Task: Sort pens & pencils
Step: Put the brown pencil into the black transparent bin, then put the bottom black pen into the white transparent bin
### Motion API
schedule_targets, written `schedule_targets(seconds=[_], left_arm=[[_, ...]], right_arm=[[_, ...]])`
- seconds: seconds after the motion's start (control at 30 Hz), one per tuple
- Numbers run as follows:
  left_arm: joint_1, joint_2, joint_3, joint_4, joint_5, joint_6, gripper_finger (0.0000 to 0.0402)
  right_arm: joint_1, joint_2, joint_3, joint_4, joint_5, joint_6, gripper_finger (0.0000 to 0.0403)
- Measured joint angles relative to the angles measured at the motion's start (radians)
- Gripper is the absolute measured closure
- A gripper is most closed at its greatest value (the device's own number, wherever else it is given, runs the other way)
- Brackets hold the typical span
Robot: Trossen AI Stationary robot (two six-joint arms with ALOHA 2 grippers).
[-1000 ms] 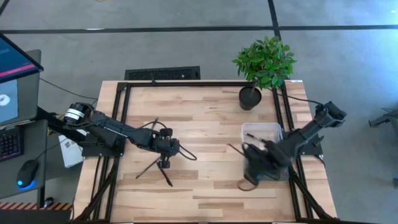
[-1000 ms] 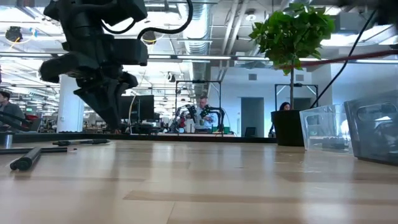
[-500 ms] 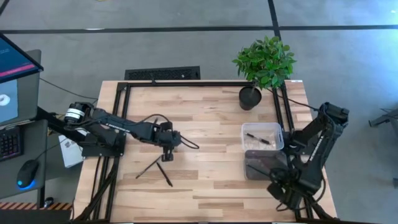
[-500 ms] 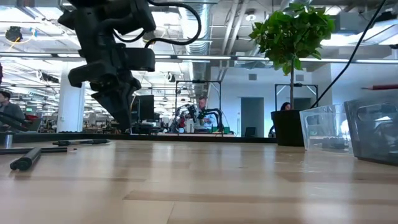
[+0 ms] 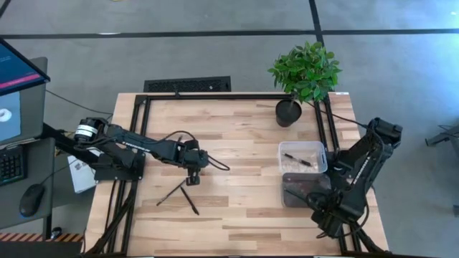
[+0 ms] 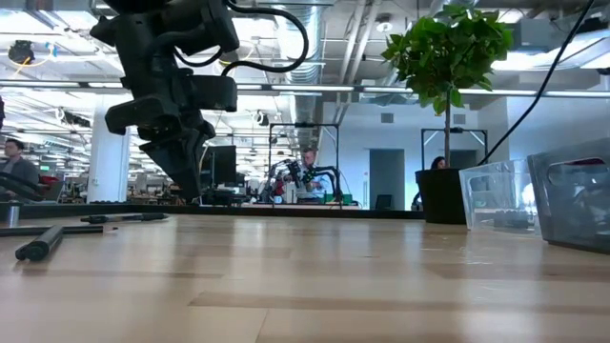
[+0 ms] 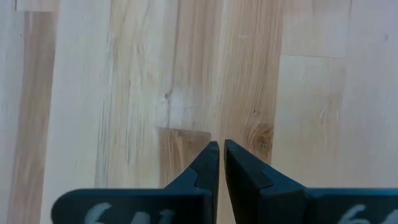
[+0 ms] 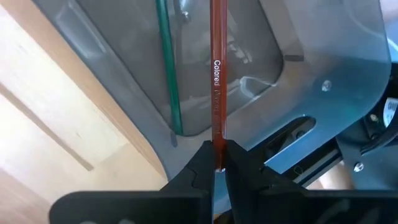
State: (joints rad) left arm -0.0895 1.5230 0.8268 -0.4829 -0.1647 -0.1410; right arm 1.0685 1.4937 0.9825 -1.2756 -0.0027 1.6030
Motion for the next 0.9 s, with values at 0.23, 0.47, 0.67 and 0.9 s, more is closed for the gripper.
schedule_targets(seconds=[0.23, 0.47, 0.67, 0.9], left_arm=[[0.0, 0.0, 0.0, 0.0, 0.0, -0.004, 0.0386], [0.0, 0.0, 0.0, -0.001, 0.0, -0.005, 0.0386], [0.0, 0.0, 0.0, -0.001, 0.0, -0.005, 0.0386], [0.0, -0.003, 0.0, -0.001, 0.0, 0.003, 0.0386]], right_arm=[[-0.011, 0.0, 0.0, -0.003, -0.023, -0.058, 0.0352], [-0.011, 0.0, 0.0, -0.005, -0.023, -0.034, 0.0333], [-0.01, 0.0, 0.0, -0.002, -0.023, -0.049, 0.0332], [-0.034, 0.0, 0.003, -0.009, -0.023, -0.033, 0.0331]])
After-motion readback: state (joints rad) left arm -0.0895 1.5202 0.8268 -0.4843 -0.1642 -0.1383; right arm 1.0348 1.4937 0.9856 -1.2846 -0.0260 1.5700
